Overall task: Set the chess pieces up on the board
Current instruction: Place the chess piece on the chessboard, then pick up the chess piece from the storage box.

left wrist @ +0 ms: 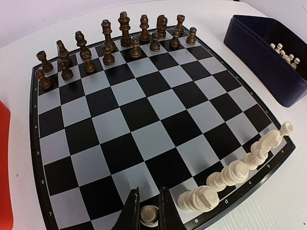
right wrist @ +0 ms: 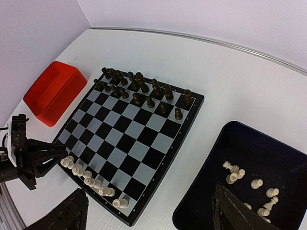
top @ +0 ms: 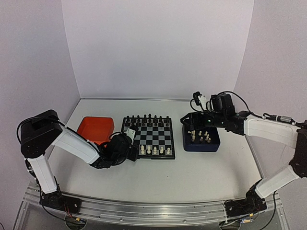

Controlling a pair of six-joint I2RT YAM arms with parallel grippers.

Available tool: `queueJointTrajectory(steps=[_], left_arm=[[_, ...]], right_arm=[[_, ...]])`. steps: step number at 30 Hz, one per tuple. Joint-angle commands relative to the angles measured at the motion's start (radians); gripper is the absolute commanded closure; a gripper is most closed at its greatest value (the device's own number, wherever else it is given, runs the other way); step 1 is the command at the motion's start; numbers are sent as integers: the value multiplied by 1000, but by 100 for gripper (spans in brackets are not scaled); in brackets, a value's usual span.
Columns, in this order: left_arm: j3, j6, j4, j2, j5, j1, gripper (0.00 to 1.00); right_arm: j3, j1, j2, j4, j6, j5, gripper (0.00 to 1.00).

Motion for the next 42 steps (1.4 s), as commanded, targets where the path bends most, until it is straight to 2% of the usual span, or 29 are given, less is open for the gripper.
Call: queueJointTrajectory(steps=[1, 8, 13, 25, 33, 35, 36, 37, 38, 40, 42], left_arm=[[30, 5, 32, 11, -11, -4, 93], [21, 0, 16, -16, -18, -4, 82], [28, 6, -5, -22, -11, -4, 70], [22, -17, -17, -75, 22, -4, 61], [9, -62, -108, -225, -55, -4, 51], [13, -84, -146, -281, -83, -4, 42], [21, -96, -168, -311, -95, -4, 34], [38, -106, -200, -331, -103, -4, 22], [56, -119, -233, -354, -110, -4, 6], [123, -141, -316, -380, -129, -4, 1], [203, -166, -415, -381, -149, -4, 0]], right_arm=[[-2, -5, -37, -8, -11, 14, 15], [0, -4, -35, -8, -14, 13, 15], [-5, -5, -36, -8, -17, 14, 15], [-22, -5, -51, -8, -20, 16, 15], [-33, -5, -72, -8, -31, 25, 14], [-37, -4, -77, -8, -33, 37, 14], [-39, -4, -79, -8, -34, 44, 14], [-40, -4, -82, -8, -35, 53, 14], [-41, -4, -85, -9, -40, 61, 14], [-41, -4, -88, -10, -51, 75, 13], [-39, -5, -87, -18, -61, 116, 11]])
